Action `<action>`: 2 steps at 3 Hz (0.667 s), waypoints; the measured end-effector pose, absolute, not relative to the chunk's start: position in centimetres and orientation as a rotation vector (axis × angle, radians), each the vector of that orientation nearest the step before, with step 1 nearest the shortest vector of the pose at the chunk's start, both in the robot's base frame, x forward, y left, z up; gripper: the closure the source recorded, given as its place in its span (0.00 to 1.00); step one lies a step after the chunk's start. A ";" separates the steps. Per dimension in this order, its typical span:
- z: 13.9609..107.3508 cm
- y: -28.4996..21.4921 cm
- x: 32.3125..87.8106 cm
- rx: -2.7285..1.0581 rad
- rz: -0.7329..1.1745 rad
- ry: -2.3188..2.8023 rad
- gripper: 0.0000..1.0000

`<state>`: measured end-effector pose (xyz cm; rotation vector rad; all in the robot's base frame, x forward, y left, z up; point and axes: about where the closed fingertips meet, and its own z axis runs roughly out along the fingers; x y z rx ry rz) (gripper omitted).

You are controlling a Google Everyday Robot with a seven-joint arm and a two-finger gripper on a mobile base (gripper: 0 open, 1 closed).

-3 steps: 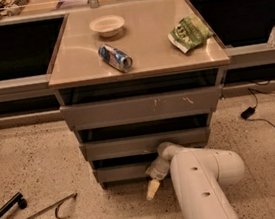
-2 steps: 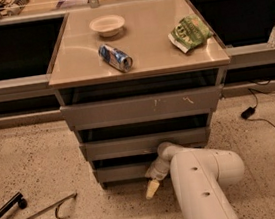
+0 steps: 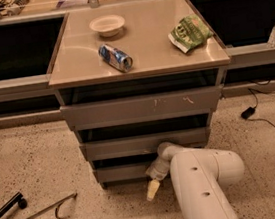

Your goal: Close bottom drawer

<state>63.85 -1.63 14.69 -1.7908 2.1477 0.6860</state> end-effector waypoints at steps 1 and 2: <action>14.7 -1.6 63.8 -1.791 0.686 2.148 0.00; 15.5 -2.1 63.4 -1.763 0.643 2.131 0.00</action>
Offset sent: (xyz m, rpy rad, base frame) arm -0.0352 -0.0380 0.0672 0.0353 -0.2950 -0.1341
